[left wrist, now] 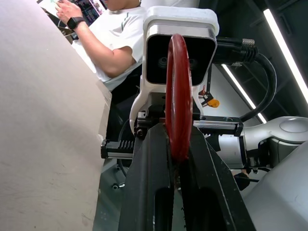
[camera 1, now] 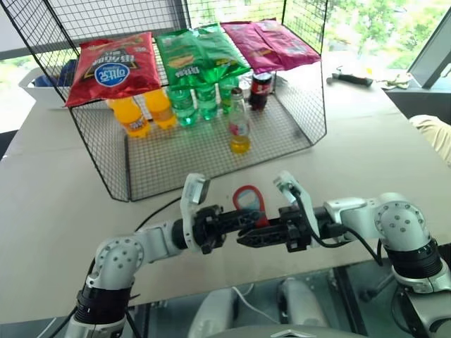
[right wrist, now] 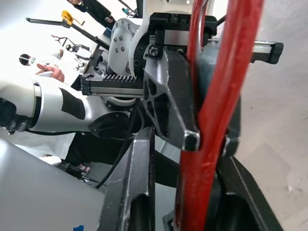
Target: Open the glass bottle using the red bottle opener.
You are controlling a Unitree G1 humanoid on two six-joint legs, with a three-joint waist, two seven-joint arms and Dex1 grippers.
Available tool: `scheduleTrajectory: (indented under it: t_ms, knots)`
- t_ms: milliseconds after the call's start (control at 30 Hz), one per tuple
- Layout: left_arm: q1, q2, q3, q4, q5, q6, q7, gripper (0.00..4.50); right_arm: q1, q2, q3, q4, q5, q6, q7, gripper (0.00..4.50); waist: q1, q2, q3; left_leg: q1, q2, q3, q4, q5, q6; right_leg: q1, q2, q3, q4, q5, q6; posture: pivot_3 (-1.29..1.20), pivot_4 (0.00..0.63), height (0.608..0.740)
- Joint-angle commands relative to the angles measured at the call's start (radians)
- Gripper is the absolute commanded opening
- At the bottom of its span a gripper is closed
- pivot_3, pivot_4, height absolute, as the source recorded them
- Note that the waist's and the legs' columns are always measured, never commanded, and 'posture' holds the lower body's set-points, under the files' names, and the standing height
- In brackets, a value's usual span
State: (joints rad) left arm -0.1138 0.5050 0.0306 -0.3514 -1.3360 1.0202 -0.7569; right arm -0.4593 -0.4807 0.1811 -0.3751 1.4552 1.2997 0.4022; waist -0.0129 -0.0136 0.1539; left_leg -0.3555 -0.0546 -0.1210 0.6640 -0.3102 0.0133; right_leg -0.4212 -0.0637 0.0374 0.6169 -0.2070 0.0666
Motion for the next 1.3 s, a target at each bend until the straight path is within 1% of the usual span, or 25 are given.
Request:
scheduleTrajectory:
  t_ms: [33,167,233,800,1300]
  knots:
    - [0.004,-0.003,-0.014,-0.023,0.015,0.004,0.011,0.00,-0.014,0.004,-0.027,-0.048,0.059,-0.020,0.016,1.09,0.000,0.000,0.000,-0.001,0.000,0.000,0.000,0.000,0.000,-0.001,0.000,0.000,0.000,0.000,0.000,0.00,0.150,0.740]
    - [0.006,-0.011,-0.012,-0.023,0.015,0.000,0.017,0.00,-0.009,-0.011,-0.026,-0.055,0.066,-0.015,0.021,1.09,0.000,0.000,0.000,-0.007,-0.001,0.000,0.002,0.000,0.000,-0.006,0.000,0.000,0.001,0.000,0.000,0.00,0.150,0.740]
    - [0.008,-0.015,-0.011,-0.025,0.015,-0.001,0.021,0.00,-0.010,-0.018,-0.023,-0.056,0.069,-0.012,0.026,1.09,0.001,0.000,0.000,-0.008,-0.001,0.000,0.002,0.000,0.000,-0.007,-0.001,0.000,0.001,0.000,0.000,0.00,0.150,0.740]
    - [0.023,-0.029,0.004,-0.037,0.022,-0.014,0.024,0.00,0.007,-0.055,-0.008,-0.047,0.095,0.007,0.019,1.09,0.001,0.000,0.000,-0.008,-0.001,0.000,0.002,0.000,0.000,-0.007,-0.001,0.000,0.002,0.000,0.000,0.00,0.150,0.740]
    - [0.042,-0.030,0.028,-0.063,0.006,-0.044,-0.017,0.00,0.021,-0.085,-0.010,-0.024,0.124,0.008,-0.015,1.09,0.001,0.000,0.000,-0.008,-0.001,0.001,0.003,0.000,0.000,-0.007,-0.001,0.000,0.003,0.000,0.000,0.00,0.150,0.740]
